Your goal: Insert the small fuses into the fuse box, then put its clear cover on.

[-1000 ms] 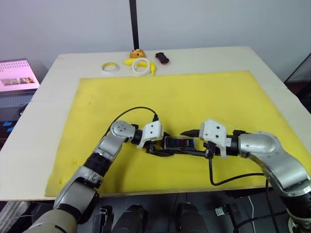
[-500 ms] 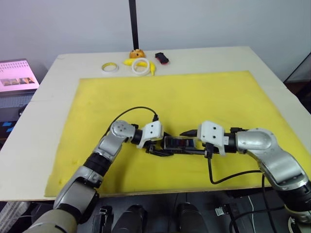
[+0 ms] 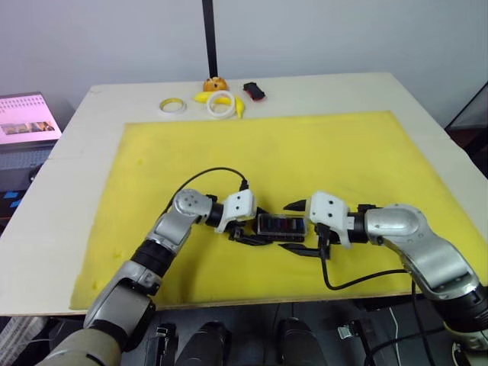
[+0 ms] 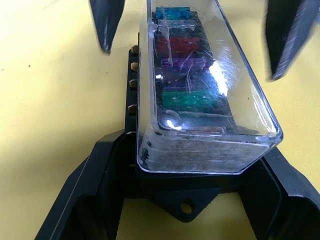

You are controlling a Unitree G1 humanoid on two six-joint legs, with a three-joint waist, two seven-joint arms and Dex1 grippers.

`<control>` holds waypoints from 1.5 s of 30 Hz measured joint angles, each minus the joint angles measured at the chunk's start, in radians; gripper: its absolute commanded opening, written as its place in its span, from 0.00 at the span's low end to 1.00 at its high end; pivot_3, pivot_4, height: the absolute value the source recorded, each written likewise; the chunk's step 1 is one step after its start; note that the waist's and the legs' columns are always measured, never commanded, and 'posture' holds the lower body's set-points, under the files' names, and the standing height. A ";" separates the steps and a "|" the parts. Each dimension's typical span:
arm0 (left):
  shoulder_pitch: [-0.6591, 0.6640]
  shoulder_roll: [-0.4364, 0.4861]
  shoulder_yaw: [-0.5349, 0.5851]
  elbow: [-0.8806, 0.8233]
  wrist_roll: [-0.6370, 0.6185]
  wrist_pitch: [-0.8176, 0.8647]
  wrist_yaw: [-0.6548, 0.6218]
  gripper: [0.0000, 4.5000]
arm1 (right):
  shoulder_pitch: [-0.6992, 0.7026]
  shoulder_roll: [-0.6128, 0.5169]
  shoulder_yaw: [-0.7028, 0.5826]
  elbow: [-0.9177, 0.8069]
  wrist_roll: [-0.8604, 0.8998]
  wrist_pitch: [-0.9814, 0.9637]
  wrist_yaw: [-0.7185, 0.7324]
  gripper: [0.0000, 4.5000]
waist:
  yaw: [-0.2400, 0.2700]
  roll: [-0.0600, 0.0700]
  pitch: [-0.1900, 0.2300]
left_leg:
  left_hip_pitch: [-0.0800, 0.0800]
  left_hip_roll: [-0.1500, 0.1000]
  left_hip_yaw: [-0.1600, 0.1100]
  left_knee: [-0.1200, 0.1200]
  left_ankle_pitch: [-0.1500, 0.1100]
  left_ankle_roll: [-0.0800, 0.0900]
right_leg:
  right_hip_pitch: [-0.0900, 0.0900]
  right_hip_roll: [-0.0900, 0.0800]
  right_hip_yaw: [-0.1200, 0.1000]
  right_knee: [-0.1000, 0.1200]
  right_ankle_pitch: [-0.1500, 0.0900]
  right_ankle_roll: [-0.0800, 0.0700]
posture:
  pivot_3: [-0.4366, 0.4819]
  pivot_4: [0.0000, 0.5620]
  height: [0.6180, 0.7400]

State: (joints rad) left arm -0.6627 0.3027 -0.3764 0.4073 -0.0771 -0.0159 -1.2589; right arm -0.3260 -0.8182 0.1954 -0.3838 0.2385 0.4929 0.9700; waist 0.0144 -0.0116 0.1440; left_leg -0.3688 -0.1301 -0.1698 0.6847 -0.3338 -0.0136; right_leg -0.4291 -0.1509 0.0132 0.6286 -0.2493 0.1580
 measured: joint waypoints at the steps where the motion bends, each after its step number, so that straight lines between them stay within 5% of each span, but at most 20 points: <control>1: 0.000 0.000 0.000 0.000 0.000 0.000 0.000 0.57 | -0.010 0.006 0.000 0.009 -0.001 0.000 0.000 1.00 | 0.000 0.000 0.000 | 0.000 0.000 0.000 0.000 0.000 0.000 | 0.000 0.000 0.000 0.000 0.000 0.000 | 0.48 0.27 1.00; 18: 0.006 0.009 -0.001 -0.024 0.003 -0.001 -0.001 0.57 | -0.116 0.026 0.007 0.115 0.059 0.074 0.103 1.00 | -0.002 0.000 0.000 | -0.001 0.000 0.000 0.000 0.000 0.000 | -0.002 0.000 0.000 0.000 0.000 0.000 | 0.48 0.27 1.00; 23: 0.012 0.013 0.001 -0.030 0.003 0.002 0.008 0.57 | -0.122 0.015 0.046 0.110 0.022 -0.001 0.133 0.52 | -0.002 0.000 0.000 | -0.002 0.000 0.000 0.000 0.000 0.000 | -0.002 0.000 0.000 0.000 0.000 0.000 | 0.48 0.27 1.00; 34: 0.018 0.017 0.001 -0.046 0.002 0.008 0.019 0.57 | -0.142 0.010 0.056 0.107 0.008 -0.007 0.159 0.52 | -0.002 0.000 0.000 | -0.002 0.001 0.000 0.000 0.000 0.000 | -0.002 0.000 0.000 0.000 0.000 0.000 | 0.48 0.27 1.00; 37: 0.019 0.017 0.001 -0.048 0.002 0.010 0.019 0.57 | -0.159 0.007 0.063 0.114 0.004 -0.006 0.181 0.39 | -0.002 0.000 0.000 | -0.002 0.001 0.000 0.000 0.000 0.000 | -0.003 0.000 0.000 0.000 0.000 0.000 | 0.48 0.27 1.00; 45: 0.020 0.017 0.000 -0.055 0.003 0.006 0.017 0.57 | -0.245 -0.005 0.070 0.137 0.060 0.160 0.242 0.39 | -0.002 0.000 0.000 | -0.004 0.000 0.000 0.000 0.000 0.000 | -0.004 0.000 0.000 0.000 0.000 0.000 | 0.48 0.27 1.00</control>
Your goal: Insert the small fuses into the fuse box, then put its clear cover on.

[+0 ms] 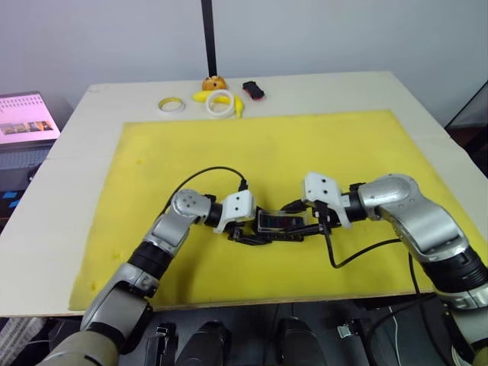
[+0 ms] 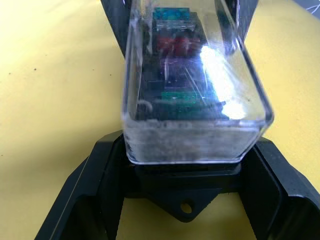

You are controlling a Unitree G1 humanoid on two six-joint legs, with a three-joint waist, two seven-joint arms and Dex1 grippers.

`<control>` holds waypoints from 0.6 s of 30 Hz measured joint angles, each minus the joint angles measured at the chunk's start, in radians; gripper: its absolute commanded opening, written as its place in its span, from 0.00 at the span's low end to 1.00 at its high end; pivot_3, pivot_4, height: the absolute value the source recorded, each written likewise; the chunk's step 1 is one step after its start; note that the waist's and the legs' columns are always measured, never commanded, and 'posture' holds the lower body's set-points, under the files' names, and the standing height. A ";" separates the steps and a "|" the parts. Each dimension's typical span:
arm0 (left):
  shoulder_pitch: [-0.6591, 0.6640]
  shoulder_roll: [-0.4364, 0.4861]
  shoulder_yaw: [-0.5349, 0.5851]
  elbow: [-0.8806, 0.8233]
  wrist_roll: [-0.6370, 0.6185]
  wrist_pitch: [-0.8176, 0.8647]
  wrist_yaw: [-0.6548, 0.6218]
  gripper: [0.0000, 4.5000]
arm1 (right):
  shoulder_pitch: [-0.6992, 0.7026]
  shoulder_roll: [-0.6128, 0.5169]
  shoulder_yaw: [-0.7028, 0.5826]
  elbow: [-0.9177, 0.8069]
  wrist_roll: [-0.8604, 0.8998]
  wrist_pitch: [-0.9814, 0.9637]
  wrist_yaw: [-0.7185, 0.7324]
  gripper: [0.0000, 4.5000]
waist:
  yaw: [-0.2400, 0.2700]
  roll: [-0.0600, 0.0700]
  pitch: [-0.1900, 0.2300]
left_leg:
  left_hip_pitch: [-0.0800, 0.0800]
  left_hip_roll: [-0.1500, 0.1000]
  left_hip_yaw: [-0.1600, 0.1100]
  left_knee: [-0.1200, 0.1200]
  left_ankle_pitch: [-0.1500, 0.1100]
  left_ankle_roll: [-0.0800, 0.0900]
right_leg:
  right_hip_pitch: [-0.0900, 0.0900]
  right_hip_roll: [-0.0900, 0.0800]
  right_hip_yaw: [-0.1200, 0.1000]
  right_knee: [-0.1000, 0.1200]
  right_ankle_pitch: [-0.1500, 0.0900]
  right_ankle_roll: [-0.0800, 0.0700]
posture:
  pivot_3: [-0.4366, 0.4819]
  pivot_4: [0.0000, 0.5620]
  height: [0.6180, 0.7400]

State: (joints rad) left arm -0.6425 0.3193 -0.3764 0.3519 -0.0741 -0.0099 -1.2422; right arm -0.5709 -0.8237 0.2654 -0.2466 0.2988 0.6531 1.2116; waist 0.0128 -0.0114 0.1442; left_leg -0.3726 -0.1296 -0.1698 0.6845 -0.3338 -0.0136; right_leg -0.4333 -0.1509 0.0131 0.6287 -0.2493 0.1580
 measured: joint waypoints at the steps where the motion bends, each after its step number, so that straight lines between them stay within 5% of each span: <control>1: 0.001 0.000 0.000 0.000 0.000 0.000 0.001 0.57 | -0.004 0.000 0.002 0.001 0.002 0.012 0.003 0.39 | 0.000 0.000 0.000 | 0.000 0.000 0.000 0.000 0.000 0.000 | 0.000 0.000 0.000 0.000 0.000 0.000 | 0.48 0.27 1.00; 18: 0.005 -0.007 0.000 -0.002 0.000 0.016 0.006 0.57 | -0.001 0.009 0.008 -0.017 0.012 0.078 -0.032 0.39 | 0.001 0.000 0.000 | 0.000 0.000 0.000 0.000 0.000 0.000 | 0.000 -0.001 0.000 0.000 0.000 0.000 | 0.48 0.27 1.00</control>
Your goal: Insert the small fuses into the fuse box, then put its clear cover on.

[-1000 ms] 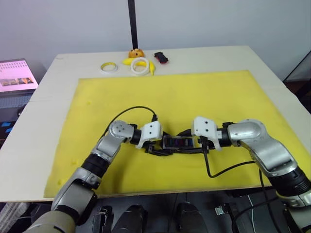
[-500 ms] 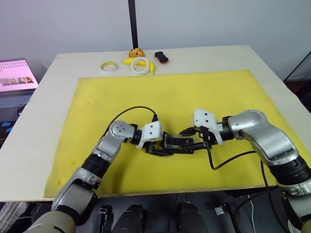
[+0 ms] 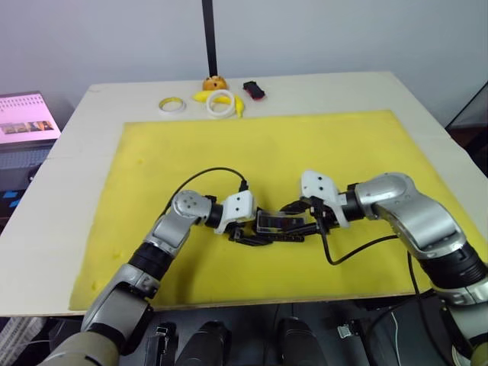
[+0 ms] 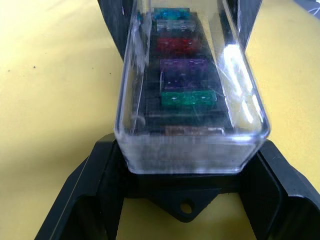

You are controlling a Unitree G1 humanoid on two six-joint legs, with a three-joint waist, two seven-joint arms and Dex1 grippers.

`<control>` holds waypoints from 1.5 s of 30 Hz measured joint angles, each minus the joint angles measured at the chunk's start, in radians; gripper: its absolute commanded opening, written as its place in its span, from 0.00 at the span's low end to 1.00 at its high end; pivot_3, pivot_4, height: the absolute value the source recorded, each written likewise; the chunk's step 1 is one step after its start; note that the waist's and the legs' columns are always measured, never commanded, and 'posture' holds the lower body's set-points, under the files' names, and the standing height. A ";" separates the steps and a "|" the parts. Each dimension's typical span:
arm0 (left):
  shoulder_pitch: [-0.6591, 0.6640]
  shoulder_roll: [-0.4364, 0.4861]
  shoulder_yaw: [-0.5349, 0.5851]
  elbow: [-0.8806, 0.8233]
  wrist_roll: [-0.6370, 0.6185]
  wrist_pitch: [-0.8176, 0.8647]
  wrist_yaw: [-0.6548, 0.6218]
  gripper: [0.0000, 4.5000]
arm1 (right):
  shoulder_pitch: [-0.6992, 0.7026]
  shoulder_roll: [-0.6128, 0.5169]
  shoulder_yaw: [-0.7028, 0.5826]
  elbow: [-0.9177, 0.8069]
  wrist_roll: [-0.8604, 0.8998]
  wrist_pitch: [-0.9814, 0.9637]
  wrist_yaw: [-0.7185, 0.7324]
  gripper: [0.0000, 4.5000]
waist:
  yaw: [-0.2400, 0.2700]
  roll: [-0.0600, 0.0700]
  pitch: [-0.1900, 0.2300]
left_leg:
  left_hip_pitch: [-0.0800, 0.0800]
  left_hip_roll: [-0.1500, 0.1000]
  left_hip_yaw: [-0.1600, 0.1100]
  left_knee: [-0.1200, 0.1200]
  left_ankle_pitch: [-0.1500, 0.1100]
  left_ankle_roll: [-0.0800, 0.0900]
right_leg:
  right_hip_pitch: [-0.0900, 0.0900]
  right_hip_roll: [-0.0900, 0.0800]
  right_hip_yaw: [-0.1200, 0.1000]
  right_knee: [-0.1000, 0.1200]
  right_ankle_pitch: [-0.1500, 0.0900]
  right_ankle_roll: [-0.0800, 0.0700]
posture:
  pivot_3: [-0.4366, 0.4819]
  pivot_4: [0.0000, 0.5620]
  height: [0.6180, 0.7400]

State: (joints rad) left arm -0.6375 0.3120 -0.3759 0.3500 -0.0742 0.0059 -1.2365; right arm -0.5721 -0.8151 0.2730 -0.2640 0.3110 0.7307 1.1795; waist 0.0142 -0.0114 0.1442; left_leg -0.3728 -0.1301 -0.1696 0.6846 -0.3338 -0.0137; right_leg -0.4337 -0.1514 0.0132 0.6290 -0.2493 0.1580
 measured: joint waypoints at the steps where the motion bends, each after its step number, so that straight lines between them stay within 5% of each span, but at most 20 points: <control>1: 0.000 -0.001 0.000 0.000 0.000 0.000 0.000 0.57 | 0.015 -0.001 -0.008 -0.011 0.000 -0.006 -0.008 0.39 | 0.000 0.000 0.000 | 0.000 0.000 0.000 0.000 0.000 0.000 | 0.000 0.000 0.000 0.000 0.000 0.000 | 0.48 0.27 1.00; 32: 0.000 -0.001 -0.001 0.001 0.001 0.000 -0.002 0.57 | 0.036 -0.008 -0.006 0.038 0.005 -0.106 -0.005 0.39 | -0.001 0.000 0.000 | 0.000 0.000 0.000 0.000 0.000 0.000 | 0.000 0.000 0.000 0.000 0.000 0.000 | 0.48 0.27 1.00; 37: -0.002 0.000 0.001 0.001 -0.001 -0.001 -0.005 0.57 | 0.042 -0.020 -0.022 0.054 0.006 -0.071 -0.034 0.90 | 0.000 0.000 0.000 | 0.000 0.000 0.000 0.000 0.000 0.000 | 0.000 0.000 0.000 0.000 0.000 0.000 | 0.48 0.27 1.00; 45: -0.004 -0.001 0.003 0.001 -0.003 0.008 -0.011 0.57 | 0.059 -0.032 -0.116 -0.057 0.049 -0.031 -0.071 0.90 | 0.000 0.000 0.000 | 0.000 0.000 0.000 0.000 0.000 0.000 | -0.001 0.000 0.000 0.000 0.000 0.000 | 0.48 0.27 1.00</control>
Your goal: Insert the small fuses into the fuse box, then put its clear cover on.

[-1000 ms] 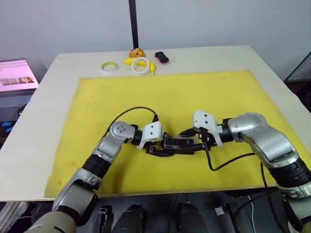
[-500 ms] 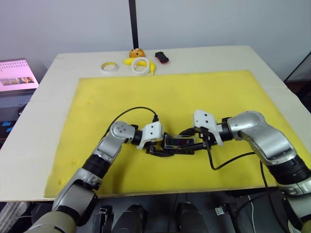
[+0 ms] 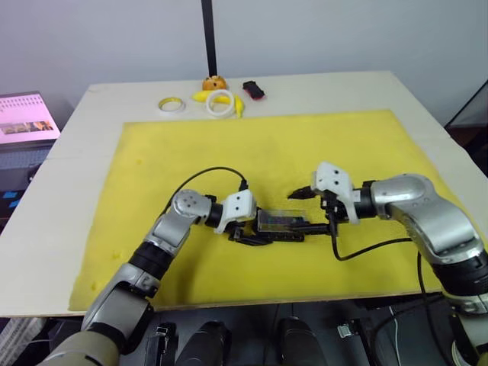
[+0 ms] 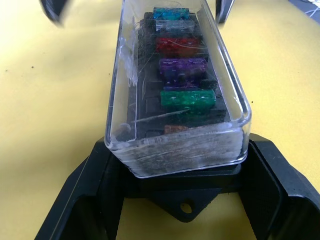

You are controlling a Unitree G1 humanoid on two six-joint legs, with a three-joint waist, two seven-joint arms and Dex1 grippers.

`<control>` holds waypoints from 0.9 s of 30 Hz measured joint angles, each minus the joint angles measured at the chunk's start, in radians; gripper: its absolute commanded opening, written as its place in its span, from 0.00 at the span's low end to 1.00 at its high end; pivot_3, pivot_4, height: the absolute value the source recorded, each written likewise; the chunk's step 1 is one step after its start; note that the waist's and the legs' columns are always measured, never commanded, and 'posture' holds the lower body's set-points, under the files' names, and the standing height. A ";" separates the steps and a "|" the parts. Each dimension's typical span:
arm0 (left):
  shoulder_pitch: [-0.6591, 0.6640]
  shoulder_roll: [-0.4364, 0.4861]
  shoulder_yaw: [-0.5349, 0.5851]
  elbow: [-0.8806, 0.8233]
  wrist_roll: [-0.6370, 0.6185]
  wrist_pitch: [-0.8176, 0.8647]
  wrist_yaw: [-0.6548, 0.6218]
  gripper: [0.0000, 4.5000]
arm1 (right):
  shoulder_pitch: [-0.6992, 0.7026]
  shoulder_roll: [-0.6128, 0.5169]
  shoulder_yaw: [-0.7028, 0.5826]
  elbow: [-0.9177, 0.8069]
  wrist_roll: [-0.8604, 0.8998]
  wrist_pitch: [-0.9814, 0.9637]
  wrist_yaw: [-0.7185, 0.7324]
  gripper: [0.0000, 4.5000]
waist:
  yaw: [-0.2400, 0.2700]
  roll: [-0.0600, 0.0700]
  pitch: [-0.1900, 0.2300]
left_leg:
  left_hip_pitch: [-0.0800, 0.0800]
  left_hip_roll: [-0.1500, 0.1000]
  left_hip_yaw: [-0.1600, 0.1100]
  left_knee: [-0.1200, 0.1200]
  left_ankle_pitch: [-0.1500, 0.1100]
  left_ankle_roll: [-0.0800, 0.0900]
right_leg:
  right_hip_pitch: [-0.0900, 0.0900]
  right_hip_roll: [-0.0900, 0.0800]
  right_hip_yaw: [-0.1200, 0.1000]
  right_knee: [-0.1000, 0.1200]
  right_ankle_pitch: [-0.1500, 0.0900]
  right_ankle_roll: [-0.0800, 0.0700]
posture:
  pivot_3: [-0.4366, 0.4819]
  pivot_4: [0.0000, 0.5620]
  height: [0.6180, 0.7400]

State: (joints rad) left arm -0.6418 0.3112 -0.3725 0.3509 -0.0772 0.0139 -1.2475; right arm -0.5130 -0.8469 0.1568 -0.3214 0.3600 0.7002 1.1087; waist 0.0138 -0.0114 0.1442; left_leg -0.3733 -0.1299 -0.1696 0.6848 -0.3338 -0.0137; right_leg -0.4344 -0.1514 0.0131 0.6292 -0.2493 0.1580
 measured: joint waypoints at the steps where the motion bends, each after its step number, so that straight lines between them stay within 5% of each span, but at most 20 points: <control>1: 0.000 0.000 0.000 0.000 0.000 0.000 0.000 0.57 | 0.008 -0.002 -0.008 -0.012 0.006 0.003 -0.003 0.90 | 0.000 0.000 0.000 | 0.000 0.000 0.000 0.000 0.000 0.000 | 0.000 0.000 0.000 0.000 0.000 0.000 | 0.48 0.27 1.00; 9: -0.001 0.000 0.001 0.002 0.000 -0.001 -0.008 0.57 | 0.041 0.022 -0.098 -0.049 0.139 0.083 -0.018 0.90 | -0.001 0.000 0.000 | 0.000 0.000 0.000 0.000 0.000 0.000 | 0.000 0.000 0.000 0.000 0.000 0.000 | 0.48 0.27 1.00; 12: -0.002 -0.001 0.001 0.004 0.001 -0.003 -0.008 0.57 | 0.043 0.056 -0.101 -0.037 0.164 0.095 -0.039 0.69 | -0.001 0.000 0.000 | 0.000 0.000 0.000 0.000 0.000 0.000 | 0.000 0.000 0.000 0.000 0.000 0.000 | 0.48 0.27 1.00; 18: -0.007 -0.002 0.001 0.010 0.002 -0.005 -0.007 0.57 | 0.061 0.109 -0.102 -0.001 0.194 0.084 -0.054 0.01 | -0.001 0.000 0.000 | 0.000 0.000 0.000 0.000 0.000 0.000 | 0.000 0.000 0.000 0.000 0.000 0.000 | 0.48 0.27 1.00; 27: -0.007 -0.002 0.001 0.013 0.003 -0.011 -0.005 0.57 | 0.059 0.134 -0.103 0.005 0.219 0.079 -0.073 0.00 | -0.001 0.000 0.000 | 0.000 0.000 0.000 0.000 0.000 0.000 | 0.000 0.000 0.000 0.000 0.000 0.000 | 0.48 0.27 1.00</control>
State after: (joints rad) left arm -0.6485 0.3097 -0.3720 0.3635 -0.0747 0.0026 -1.2521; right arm -0.4539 -0.7129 0.0540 -0.3167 0.5791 0.7793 1.0353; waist 0.0128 -0.0114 0.1442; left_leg -0.3732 -0.1298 -0.1696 0.6848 -0.3338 -0.0137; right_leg -0.4343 -0.1513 0.0132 0.6294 -0.2493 0.1580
